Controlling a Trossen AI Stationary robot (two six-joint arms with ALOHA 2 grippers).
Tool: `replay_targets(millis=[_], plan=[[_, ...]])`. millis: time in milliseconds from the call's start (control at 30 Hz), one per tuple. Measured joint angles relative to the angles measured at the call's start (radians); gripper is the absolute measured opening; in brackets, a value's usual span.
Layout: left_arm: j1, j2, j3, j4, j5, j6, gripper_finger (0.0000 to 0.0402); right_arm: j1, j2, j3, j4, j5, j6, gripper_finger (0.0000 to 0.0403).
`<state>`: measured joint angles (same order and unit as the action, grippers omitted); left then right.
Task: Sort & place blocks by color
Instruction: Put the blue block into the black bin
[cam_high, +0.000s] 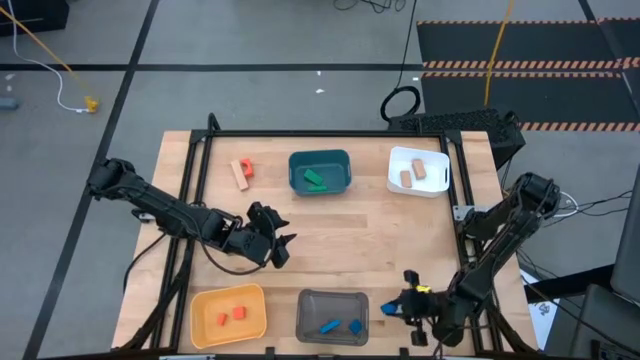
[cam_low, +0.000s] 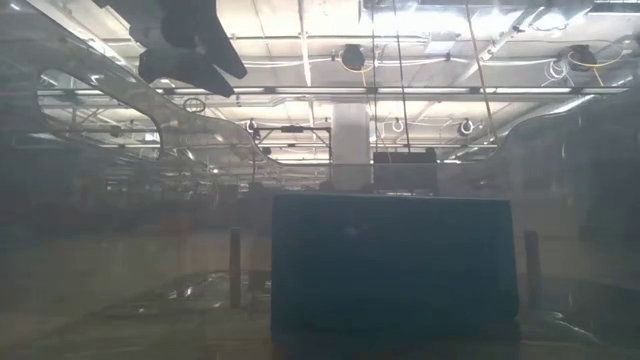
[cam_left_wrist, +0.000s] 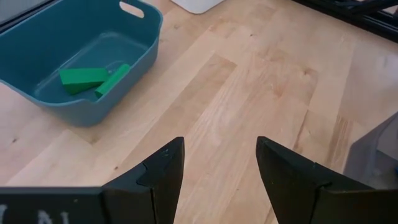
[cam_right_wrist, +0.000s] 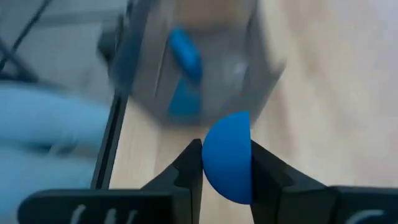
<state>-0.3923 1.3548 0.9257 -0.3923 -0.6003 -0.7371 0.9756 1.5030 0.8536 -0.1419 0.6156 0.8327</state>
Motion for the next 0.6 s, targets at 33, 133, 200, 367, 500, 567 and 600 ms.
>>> replay_targets(millis=[33,133,200,367,500,567,600], plan=[[0.0,0.0,0.0,0.0,0.0,0.001,0.02,0.0,-0.011,0.0,0.02,0.052,-0.033,0.0072],[0.0,0.0,0.0,0.0,0.0,0.002,0.02,-0.012,-0.01,0.0,0.128,0.164,-0.156,0.0072],[0.0,0.0,0.0,0.0,0.0,0.01,0.02,-0.034,0.006,-0.009,0.268,0.164,-0.234,0.0072],[0.0,0.0,0.0,0.0,0.0,0.027,0.02,-0.096,0.108,-0.04,0.648,0.118,-0.383,0.0075],[0.0,0.0,0.0,0.0,0.0,0.036,0.02,-0.125,0.184,-0.04,0.812,0.102,-0.436,0.0075],[0.0,0.0,0.0,0.0,0.0,0.036,0.02,-0.141,0.218,-0.039,0.849,0.065,-0.424,0.0076],[0.0,0.0,0.0,0.0,0.0,0.036,0.02,-0.149,0.234,-0.04,0.869,0.059,-0.415,0.0076]])
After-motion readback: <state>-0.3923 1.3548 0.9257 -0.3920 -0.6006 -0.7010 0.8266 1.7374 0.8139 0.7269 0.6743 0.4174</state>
